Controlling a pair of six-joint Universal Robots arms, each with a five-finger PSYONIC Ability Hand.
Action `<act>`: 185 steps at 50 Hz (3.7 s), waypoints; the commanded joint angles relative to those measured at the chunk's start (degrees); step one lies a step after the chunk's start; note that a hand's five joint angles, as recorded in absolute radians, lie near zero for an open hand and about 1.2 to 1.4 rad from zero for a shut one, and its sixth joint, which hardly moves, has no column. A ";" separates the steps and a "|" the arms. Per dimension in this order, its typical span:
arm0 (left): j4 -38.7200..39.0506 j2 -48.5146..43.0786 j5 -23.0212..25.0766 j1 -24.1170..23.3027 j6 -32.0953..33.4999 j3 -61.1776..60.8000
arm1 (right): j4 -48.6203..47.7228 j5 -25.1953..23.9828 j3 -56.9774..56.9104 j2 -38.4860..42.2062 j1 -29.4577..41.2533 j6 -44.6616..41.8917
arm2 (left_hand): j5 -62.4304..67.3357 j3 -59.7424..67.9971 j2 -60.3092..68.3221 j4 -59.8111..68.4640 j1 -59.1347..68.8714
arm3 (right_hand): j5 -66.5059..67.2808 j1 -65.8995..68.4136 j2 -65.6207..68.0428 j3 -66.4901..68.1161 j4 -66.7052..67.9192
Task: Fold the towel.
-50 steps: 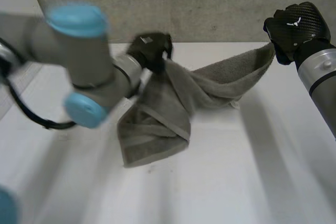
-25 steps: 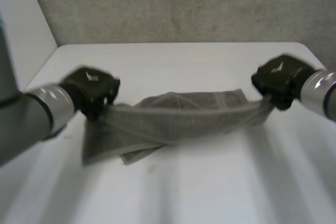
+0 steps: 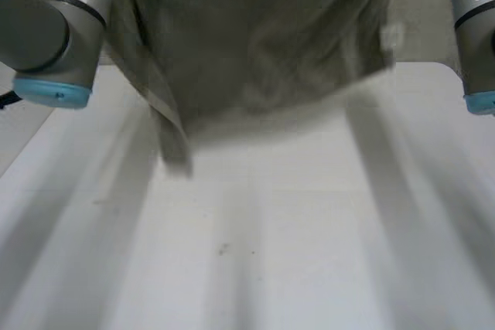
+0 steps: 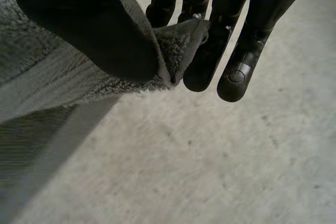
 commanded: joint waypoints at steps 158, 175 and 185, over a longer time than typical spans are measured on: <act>4.38 13.90 -1.24 4.51 10.84 -68.75 | 25.75 -8.91 40.40 -6.31 -12.31 -4.72 | 10.89 10.30 10.24 10.12 11.94 | 10.96 0.89 10.50 10.39 10.28; -22.60 40.63 1.75 5.04 19.31 -56.62 | 55.38 -9.26 18.69 -20.56 -12.66 -11.58 | 10.89 10.30 10.24 10.12 11.94 | 10.96 0.89 10.50 10.39 10.28; -36.57 41.69 4.56 5.30 17.55 -46.26 | 65.22 -9.00 11.56 -23.99 -12.57 -19.74 | 10.89 10.30 10.24 10.12 11.94 | 10.96 0.89 10.50 10.39 10.28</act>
